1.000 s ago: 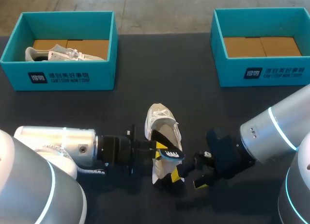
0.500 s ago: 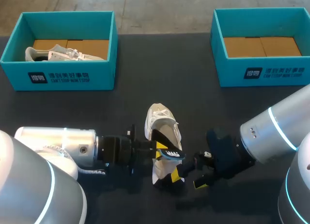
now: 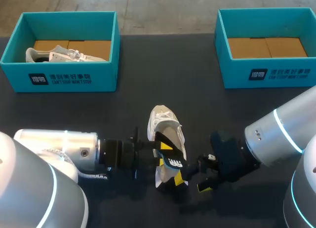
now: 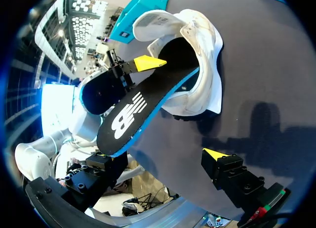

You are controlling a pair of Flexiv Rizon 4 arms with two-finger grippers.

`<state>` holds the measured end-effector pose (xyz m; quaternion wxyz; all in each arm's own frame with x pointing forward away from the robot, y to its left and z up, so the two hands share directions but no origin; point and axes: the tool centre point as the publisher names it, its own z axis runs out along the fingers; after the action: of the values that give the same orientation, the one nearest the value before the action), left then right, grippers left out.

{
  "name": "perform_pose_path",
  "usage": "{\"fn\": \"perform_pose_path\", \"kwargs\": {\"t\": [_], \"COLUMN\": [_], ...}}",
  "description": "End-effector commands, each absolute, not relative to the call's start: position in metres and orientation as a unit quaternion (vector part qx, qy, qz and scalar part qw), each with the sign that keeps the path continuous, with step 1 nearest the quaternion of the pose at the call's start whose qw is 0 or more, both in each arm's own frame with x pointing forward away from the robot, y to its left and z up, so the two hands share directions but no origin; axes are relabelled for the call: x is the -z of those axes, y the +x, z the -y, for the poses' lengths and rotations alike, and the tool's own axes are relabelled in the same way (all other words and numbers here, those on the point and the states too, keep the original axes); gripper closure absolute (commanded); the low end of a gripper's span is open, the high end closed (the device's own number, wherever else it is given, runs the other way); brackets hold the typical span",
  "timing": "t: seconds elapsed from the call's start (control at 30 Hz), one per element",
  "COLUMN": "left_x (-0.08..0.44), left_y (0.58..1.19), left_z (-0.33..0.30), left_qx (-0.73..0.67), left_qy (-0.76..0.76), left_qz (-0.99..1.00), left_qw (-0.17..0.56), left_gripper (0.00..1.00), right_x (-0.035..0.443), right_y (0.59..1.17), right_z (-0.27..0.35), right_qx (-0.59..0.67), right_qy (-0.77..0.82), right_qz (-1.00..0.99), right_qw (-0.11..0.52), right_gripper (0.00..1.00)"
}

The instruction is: Take the shoe out of the shoebox, open the shoe tongue, remove and reinsert the insole, then place the shoe into the shoebox

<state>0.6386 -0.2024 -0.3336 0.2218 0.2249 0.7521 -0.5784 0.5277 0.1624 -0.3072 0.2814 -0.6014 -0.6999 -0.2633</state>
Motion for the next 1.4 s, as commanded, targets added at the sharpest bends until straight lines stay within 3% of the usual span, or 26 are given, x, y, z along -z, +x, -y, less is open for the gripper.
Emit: {"fn": "perform_pose_path", "kwargs": {"t": [0.03,0.47,0.53,0.57,1.4], "left_x": [0.328,0.321,0.322,0.322,0.346], "left_y": [0.633,0.626,0.626,0.626,0.647], "left_z": [0.203,0.208,0.209,0.209,0.206], "left_qx": [0.575,0.577,0.576,0.576,0.582], "left_qy": [0.225,0.236,0.237,0.237,0.228], "left_qz": [-0.755,-0.751,-0.752,-0.752,-0.748], "left_qw": [0.221,0.217,0.216,0.216,0.223], "left_gripper": [0.72,0.73,0.83,1.0,1.0], "right_x": [0.307,0.307,0.307,0.307,0.307], "right_y": [0.526,0.526,0.526,0.526,0.526], "right_z": [-0.163,-0.163,-0.163,-0.163,-0.163], "right_qx": [0.263,0.263,0.263,0.263,0.263], "right_qy": [-0.603,-0.603,-0.603,-0.603,-0.603], "right_qz": [0.699,0.699,0.699,0.699,0.699], "right_qw": [0.279,0.279,0.279,0.279,0.279], "right_gripper": [0.0,0.0,0.0,0.0,0.0]}}
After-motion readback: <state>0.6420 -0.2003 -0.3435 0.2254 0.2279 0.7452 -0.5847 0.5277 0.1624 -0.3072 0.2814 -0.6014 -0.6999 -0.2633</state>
